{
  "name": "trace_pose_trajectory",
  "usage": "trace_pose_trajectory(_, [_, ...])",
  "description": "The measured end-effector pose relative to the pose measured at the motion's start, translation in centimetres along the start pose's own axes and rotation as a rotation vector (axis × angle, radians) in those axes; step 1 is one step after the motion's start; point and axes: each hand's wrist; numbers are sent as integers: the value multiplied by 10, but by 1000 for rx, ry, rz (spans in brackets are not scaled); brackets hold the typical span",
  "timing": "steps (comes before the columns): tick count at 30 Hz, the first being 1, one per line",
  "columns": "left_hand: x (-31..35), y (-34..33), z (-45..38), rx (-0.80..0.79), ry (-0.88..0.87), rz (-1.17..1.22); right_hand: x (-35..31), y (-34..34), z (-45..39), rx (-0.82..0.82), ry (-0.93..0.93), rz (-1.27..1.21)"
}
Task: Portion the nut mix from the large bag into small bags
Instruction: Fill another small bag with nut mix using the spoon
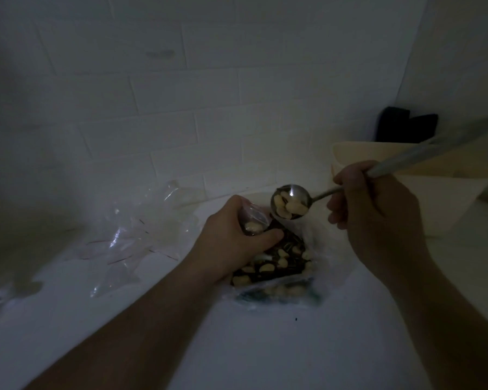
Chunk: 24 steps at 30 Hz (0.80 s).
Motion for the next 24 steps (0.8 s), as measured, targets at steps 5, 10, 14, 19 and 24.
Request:
trace_pose_trajectory(5, [4,-7,-1,49,27,-122,-8,-6,5,-16,53,-39])
trace_pose_trajectory(10, [3,-12,-4,57,65,-197,-6,-15,7,-67,194,161])
trace_pose_trajectory(14, [0,-13,-5,50,83,-238,-1,-20,8,-85,295,272])
trace_pose_trajectory(19, [-1,-14,-9,25,86,-312,0,-21,8,-91,316,303])
trace_pose_trajectory(24, [-1,-14,-9,21,88,-326,3,-23,7,-87,278,298])
Point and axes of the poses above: each hand's wrist, its own z-axis away from the middle knuckle, its own y-axis out of the back of the hand, x = y × z, and after that the axes turned 10 degrees about -x, right-handed
